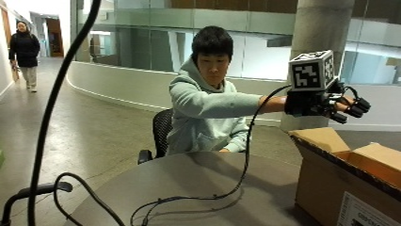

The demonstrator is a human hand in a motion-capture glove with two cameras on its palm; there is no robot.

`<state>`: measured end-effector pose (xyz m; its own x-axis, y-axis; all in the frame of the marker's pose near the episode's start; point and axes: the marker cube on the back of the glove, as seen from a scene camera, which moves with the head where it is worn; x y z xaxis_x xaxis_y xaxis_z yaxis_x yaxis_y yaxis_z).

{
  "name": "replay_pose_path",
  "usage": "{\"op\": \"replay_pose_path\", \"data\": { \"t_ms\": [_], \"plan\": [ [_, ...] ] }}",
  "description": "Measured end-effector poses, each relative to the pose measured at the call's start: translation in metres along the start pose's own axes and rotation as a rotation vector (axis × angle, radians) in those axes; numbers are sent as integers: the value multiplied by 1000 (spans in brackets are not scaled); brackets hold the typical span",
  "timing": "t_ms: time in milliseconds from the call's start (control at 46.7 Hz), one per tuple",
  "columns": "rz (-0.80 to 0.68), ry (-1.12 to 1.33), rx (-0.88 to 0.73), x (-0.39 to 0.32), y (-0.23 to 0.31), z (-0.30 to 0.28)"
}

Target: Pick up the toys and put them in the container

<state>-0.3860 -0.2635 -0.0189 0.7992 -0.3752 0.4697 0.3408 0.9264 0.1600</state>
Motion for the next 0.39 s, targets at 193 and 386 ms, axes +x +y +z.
{"op": "replay_pose_path", "data": {
  "t_ms": [193, 386],
  "plan": [
    [-17, -7, -2, -4, 1, 4],
    [-27, -18, 4, -10, 4, 6]
  ]
}}
